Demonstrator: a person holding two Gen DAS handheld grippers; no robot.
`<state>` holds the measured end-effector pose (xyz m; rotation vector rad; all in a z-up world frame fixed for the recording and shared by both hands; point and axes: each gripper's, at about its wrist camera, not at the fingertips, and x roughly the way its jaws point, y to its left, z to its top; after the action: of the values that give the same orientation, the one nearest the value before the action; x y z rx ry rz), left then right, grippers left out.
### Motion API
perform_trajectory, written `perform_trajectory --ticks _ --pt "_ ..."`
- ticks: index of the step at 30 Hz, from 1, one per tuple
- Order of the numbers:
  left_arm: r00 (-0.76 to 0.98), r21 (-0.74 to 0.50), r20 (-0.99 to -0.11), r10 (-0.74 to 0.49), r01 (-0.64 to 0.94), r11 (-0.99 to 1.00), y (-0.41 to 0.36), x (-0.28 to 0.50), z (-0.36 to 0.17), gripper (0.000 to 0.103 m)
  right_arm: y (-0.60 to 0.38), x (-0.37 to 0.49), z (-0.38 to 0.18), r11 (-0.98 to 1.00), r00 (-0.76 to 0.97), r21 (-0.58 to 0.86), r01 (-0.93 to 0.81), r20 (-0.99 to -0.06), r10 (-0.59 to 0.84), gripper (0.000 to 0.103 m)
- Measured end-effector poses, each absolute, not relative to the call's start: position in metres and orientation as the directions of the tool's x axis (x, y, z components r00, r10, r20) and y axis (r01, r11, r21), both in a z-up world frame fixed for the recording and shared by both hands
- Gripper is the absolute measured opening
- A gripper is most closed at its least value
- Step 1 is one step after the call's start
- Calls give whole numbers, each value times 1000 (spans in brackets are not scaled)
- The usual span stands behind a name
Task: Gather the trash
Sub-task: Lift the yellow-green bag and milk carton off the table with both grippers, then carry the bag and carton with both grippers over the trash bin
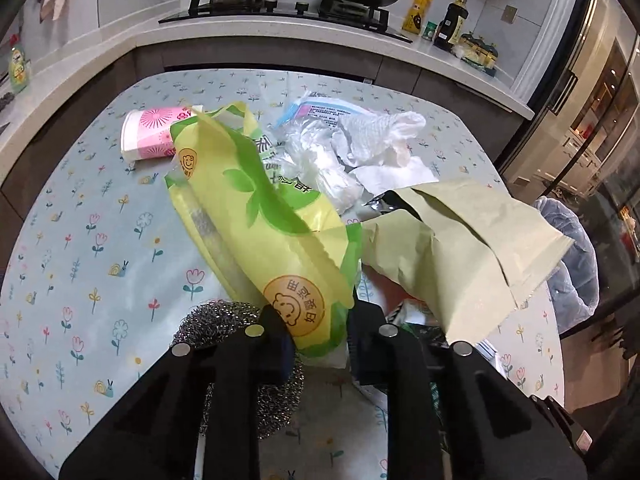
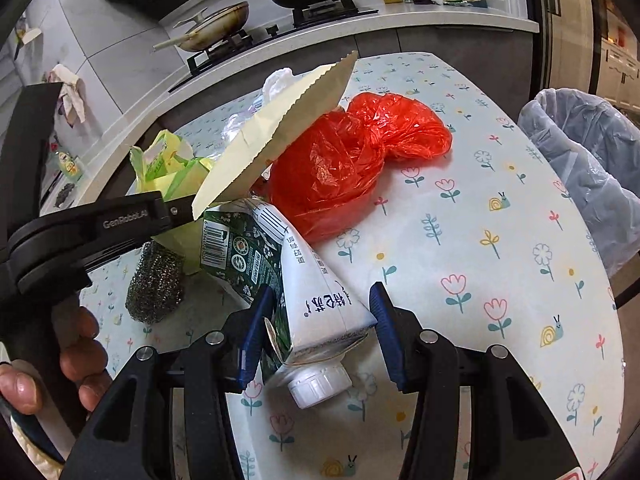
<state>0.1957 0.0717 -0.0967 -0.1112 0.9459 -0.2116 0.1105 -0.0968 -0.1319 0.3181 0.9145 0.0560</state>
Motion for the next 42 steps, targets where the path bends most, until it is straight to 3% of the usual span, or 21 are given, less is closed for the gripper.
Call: perform_trajectory --ticks 24,42 --pt "703 -167 -663 -257 196 966 46 121 6 17 -133 46 -38 947 795 316 62 -589 144 47" --pt "659 -123 -635 -402 428 895 -82 101 28 18 -251 12 -14 912 845 303 276 -530 -80 47"
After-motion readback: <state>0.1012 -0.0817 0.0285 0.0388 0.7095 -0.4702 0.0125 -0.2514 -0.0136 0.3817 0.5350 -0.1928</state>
